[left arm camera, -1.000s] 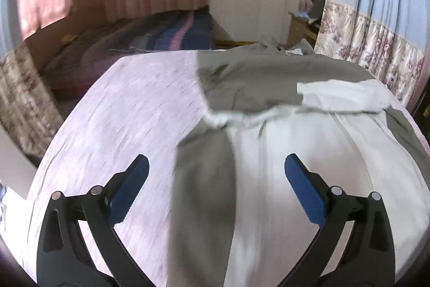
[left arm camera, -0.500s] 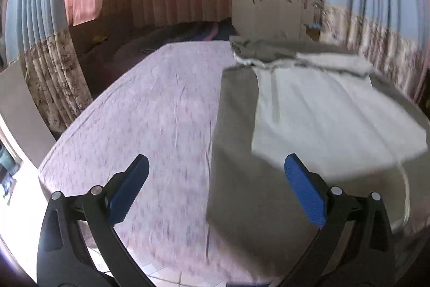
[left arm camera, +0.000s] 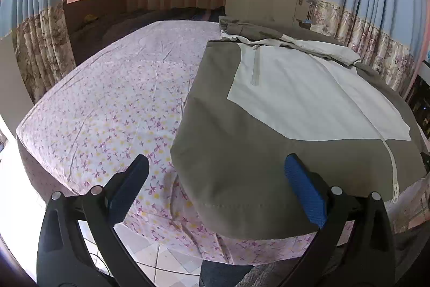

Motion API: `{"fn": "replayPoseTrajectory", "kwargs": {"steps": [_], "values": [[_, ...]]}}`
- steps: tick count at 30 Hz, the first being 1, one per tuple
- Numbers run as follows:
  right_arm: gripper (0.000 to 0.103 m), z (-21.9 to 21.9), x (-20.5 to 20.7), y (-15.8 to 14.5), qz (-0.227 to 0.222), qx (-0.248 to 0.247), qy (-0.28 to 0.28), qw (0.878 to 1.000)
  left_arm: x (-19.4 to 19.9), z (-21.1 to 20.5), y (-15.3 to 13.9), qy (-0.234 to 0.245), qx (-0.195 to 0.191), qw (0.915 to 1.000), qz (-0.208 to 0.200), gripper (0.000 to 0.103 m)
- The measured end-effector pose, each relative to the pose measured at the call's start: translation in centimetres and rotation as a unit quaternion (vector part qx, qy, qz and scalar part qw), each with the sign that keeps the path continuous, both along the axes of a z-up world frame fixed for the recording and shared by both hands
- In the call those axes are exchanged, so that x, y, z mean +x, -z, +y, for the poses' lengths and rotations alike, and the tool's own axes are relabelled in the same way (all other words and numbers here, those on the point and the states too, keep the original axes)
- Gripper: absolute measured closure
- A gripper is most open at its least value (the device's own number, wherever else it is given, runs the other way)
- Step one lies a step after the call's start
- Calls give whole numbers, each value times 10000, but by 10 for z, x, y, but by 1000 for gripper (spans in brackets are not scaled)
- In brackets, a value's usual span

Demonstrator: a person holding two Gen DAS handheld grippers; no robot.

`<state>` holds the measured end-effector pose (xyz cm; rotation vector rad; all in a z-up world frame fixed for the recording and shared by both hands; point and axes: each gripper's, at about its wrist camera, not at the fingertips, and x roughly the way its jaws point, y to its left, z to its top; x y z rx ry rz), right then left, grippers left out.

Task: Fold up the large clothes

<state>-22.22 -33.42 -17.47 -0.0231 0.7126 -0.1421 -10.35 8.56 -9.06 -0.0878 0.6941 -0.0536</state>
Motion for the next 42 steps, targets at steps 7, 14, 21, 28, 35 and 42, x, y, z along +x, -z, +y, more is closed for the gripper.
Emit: {"fn": "replayPoseTrajectory", "kwargs": {"steps": [7, 14, 21, 28, 35, 42], "values": [[79, -12, 1, -5, -161, 630, 62, 9979, 13, -15, 3, 332, -219, 9992, 71, 10], [80, -13, 1, -27, -455, 720, -93, 9963, 17, -29, -4, 743, -141, 9965, 343, 80], [80, -11, 12, -62, -485, 520, -213, 9972, 16, -36, -54, 790, 256, 9965, 62, 89], [80, -19, 53, -110, -1078, 448, -424, 9923, 50, -39, -95, 657, 402, 9969, -152, 90], [80, -16, 129, -147, -1363, 377, -623, 9880, 121, -51, -133, 817, 910, 9898, -728, 91], [80, -21, 218, -168, -1486, 297, -697, 9860, 212, -62, -155, 912, 1011, 9868, -872, 92]]}}
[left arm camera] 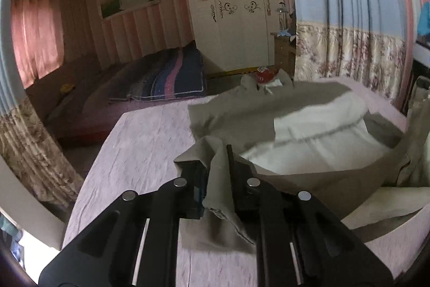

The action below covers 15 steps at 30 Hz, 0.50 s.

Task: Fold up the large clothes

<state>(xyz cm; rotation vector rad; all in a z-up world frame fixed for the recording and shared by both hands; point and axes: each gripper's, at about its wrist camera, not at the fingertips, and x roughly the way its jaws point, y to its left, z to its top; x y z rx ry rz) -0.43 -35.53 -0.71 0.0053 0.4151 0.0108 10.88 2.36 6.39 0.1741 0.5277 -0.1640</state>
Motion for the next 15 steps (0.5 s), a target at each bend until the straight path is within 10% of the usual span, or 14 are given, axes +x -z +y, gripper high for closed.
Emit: {"fn": "replayPoseTrajectory", "kwargs": {"steps": [15], "values": [[80, -14, 225, 18, 613, -71, 626, 9961, 237, -20, 9, -777, 101, 9948, 657, 92]]}}
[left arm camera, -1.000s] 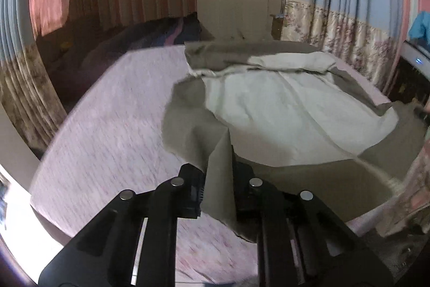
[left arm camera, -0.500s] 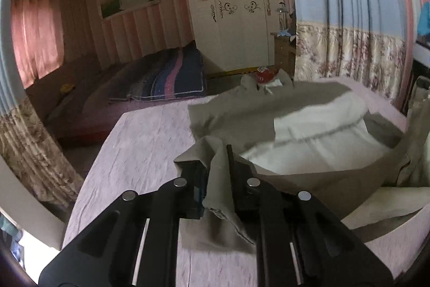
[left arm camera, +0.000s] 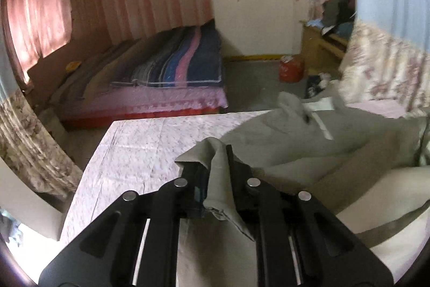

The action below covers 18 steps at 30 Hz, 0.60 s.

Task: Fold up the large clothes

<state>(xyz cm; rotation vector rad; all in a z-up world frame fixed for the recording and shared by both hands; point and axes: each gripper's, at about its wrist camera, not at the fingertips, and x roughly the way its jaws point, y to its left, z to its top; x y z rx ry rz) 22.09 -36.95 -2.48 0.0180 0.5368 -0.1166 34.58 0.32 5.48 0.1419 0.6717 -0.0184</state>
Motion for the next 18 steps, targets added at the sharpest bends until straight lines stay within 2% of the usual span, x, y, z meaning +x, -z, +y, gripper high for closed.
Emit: {"fn": "replayPoseTrajectory", "kwargs": {"steps": [3, 6, 9, 11, 12, 14, 15, 16, 17, 18], "values": [[80, 6, 34, 15, 223, -352, 116, 9991, 30, -12, 17, -76, 150, 9996, 209, 92], [80, 0, 58, 27, 378, -346, 206, 9985, 58, -10, 40, -246, 54, 9984, 499, 91], [80, -1, 75, 36, 636, -329, 254, 9971, 71, -7, 57, -287, 23, 9973, 669, 86], [79, 1, 82, 40, 804, -366, 263, 9957, 81, -5, 66, -295, -143, 9948, 967, 80], [74, 1, 81, 38, 725, -399, 282, 9962, 81, -5, 65, -203, -197, 9944, 1018, 77], [43, 1, 70, 25, 413, -542, 461, 9966, 76, -4, 56, -56, -286, 9951, 944, 60], [25, -1, 62, 16, 227, -456, 440, 9977, 70, -1, 47, 18, -382, 9957, 839, 54], [23, -4, 54, 7, 45, -322, 374, 9988, 61, 2, 34, 94, -537, 9961, 693, 39], [23, -5, 43, -3, -65, -183, 308, 9993, 53, 5, 22, 118, -624, 9963, 575, 12], [23, -4, 35, -10, -122, -115, 259, 9995, 44, 6, 12, 66, -581, 9974, 411, 3]]}}
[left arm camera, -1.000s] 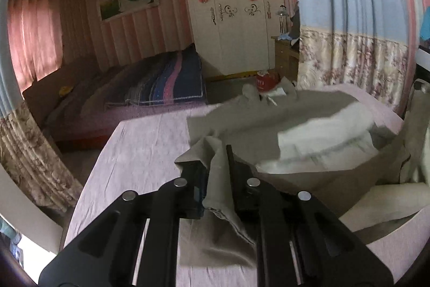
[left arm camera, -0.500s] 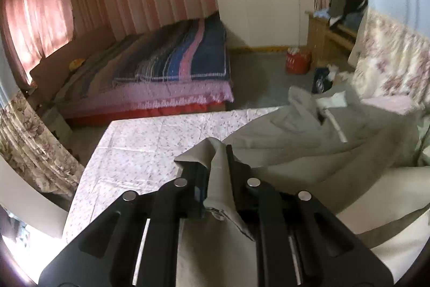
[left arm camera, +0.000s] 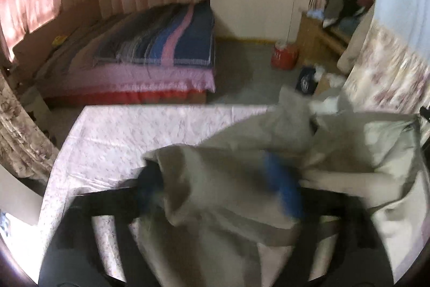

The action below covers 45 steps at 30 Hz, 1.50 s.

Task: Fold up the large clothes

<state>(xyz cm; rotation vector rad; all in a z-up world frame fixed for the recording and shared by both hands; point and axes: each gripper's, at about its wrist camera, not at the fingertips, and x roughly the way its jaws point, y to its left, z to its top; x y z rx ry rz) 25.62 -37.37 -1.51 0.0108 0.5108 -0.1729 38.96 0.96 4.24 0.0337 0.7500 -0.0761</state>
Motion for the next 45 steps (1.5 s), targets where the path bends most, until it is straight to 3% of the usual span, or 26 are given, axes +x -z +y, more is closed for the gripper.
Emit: {"fn": "replayPoseTrajectory", "kwargs": {"steps": [2, 5, 10, 13, 15, 21, 26, 35, 38, 41, 45], "values": [[23, 5, -20, -9, -46, 105, -219, 9997, -23, 3, -22, 4, 213, 9989, -415, 3], [23, 21, -45, -8, 121, 19, -513, 9986, -56, 2, -29, 199, 328, 9982, -463, 3], [23, 47, -65, 15, 496, -122, -909, 9946, -102, -18, 7, 549, 714, 9955, -279, 3], [23, 54, -61, 31, 712, -134, -930, 9930, -100, -26, 29, 507, 611, 9968, -39, 3], [23, 58, -54, 42, 908, -1, -985, 9910, -89, -23, 40, 433, 306, 9984, 173, 3], [23, 78, -17, 60, 1265, 21, -1113, 9857, -54, -29, 56, 672, 33, 9955, 665, 3], [23, 90, 37, 82, 1963, 108, -1081, 9745, -13, -45, 65, 648, 116, 9940, 869, 3], [23, 58, 118, 88, 1861, 409, -466, 9806, 73, -19, 79, -406, 123, 9959, 796, 3], [23, 42, 138, 95, 1893, 639, -188, 9797, 96, -10, 85, -818, 554, 9933, 607, 3], [23, 33, 152, 106, 1974, 466, 95, 9792, 116, -1, 102, -1098, 958, 9871, 667, 3], [24, 17, 155, 117, 2008, 581, 372, 9772, 126, 16, 113, -1242, 836, 9855, 801, 3]]}}
